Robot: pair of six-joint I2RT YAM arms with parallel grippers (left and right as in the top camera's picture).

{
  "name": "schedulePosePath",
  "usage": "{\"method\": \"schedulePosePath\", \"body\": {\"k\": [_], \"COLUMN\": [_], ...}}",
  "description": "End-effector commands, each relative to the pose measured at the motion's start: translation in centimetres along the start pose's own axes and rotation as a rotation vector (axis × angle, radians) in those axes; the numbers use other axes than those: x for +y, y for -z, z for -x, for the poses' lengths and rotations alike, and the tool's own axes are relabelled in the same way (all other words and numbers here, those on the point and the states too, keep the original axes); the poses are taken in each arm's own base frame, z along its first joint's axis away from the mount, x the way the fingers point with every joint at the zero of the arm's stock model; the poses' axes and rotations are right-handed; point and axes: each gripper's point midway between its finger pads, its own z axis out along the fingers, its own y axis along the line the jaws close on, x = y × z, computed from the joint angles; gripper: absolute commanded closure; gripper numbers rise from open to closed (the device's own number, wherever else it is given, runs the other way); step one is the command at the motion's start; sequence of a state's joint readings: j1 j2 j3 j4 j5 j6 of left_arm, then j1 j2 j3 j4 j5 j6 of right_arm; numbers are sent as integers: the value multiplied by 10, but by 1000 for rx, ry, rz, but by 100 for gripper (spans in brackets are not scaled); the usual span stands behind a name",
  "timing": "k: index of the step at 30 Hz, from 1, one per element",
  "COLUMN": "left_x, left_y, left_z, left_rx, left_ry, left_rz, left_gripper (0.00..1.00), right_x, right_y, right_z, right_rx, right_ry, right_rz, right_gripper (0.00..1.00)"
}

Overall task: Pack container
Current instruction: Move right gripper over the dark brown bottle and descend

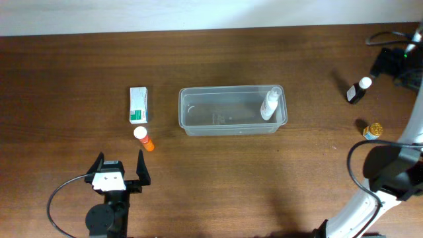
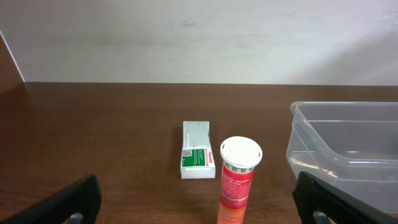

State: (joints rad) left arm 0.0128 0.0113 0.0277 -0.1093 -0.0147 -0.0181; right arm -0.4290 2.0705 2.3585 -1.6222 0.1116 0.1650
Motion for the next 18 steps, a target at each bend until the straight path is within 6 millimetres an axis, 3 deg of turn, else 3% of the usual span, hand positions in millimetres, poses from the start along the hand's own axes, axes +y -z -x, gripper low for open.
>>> {"method": "schedulePosePath", "body": {"k": [1,6,9,13,18], "left_x": [-1,-1,-1,-1,-1], "left_y": [0,0,0,0,0], "left_z": [-1,-1,-1,-1,-1], "left_rx": [-2,-2,-2,-2,-2], "left_ry": [-15,-15,-15,-15,-15], "left_rz": [-5,-5,-5,-5,-5], "left_gripper": [1,1,1,1,1], "right_x": [-9,-10,-2,25,41], "right_y": [-29,-60,-71,-68,-66], "right_z": [-7,-13,-13,-4,21], "right_rx": [82,142,143,72,-71], "right_ry": [-90,-150,-81,108,286], "right_rz": [60,190,262,408,437], "right_gripper": [2,2,2,2,2]}}
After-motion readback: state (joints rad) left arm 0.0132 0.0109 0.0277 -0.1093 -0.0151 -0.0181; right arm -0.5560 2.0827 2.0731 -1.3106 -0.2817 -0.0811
